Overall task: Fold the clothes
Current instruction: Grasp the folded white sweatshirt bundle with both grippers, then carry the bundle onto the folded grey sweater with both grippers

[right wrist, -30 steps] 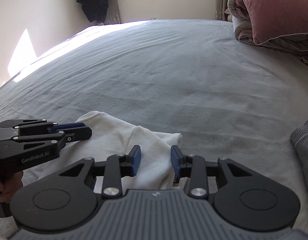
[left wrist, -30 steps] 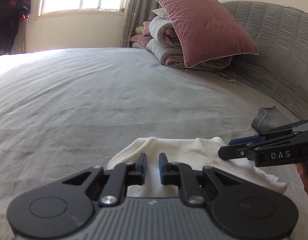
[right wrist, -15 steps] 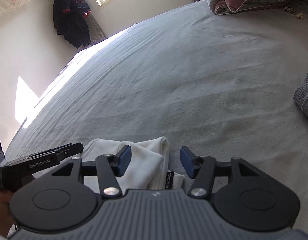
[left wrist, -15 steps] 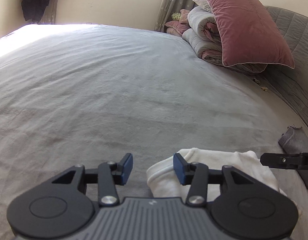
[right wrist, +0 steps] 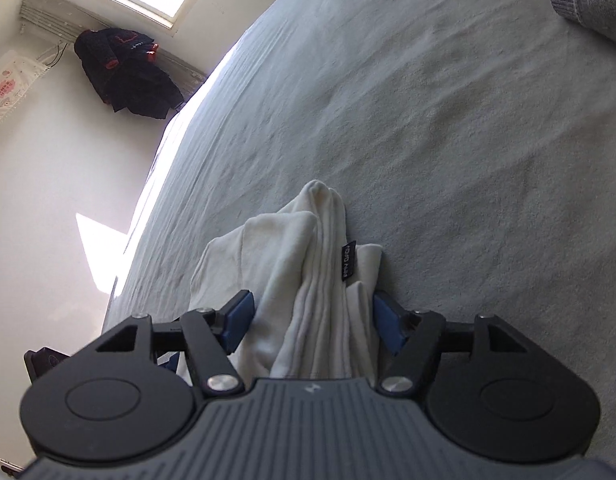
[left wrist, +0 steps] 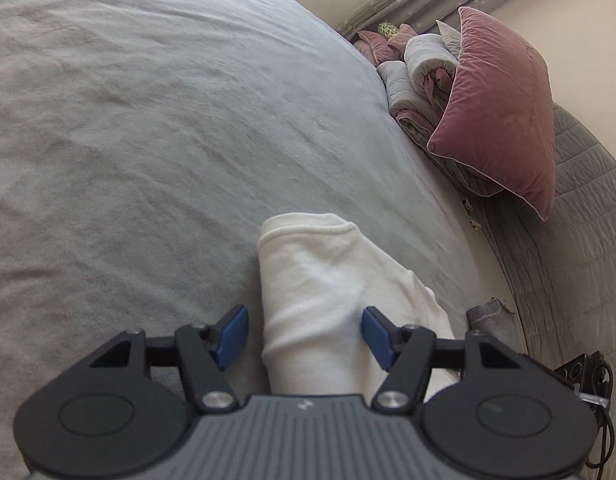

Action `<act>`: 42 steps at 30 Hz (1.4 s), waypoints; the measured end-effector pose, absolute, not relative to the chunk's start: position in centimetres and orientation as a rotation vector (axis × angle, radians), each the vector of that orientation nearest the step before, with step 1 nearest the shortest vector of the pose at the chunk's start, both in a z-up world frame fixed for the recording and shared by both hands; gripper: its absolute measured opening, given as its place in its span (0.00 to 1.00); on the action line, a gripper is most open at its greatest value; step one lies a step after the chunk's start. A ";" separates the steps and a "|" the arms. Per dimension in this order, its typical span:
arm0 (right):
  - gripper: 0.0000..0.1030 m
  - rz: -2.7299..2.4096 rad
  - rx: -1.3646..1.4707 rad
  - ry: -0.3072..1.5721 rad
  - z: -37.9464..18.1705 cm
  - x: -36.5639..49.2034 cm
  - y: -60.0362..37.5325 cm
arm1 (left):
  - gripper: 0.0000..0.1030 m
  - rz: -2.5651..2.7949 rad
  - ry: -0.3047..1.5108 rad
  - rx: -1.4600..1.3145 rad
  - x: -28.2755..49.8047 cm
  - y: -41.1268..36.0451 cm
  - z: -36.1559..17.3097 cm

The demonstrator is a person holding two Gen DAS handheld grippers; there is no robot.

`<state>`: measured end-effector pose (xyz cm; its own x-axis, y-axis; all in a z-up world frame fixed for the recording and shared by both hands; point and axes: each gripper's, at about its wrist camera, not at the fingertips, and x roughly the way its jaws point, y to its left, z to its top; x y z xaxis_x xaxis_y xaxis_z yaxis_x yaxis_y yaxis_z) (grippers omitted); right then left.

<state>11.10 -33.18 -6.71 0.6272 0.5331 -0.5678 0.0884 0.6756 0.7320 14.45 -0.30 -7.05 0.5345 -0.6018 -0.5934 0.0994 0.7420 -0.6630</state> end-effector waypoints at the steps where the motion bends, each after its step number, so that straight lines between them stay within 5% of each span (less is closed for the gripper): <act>1: 0.51 0.285 0.809 0.868 -6.5 10.9 -33.1 | 0.51 -0.444 0.920 -0.612 14.4 -0.6 -7.0; 6: 0.36 0.265 0.814 0.841 -5.2 9.8 -32.8 | 0.41 -0.400 0.876 -0.516 13.9 -2.4 -5.4; 20: 0.35 0.094 0.732 0.773 -0.2 6.3 -33.4 | 0.40 -0.513 0.859 -0.348 14.6 -7.6 -1.2; 34: 0.55 0.060 0.746 0.844 -4.6 5.8 -34.9 | 0.50 -0.499 0.903 -0.224 14.0 -8.8 -3.4; 42: 0.62 0.126 0.838 0.825 -6.8 5.6 -35.5 | 0.47 -0.497 0.958 -0.308 14.0 -8.7 -4.2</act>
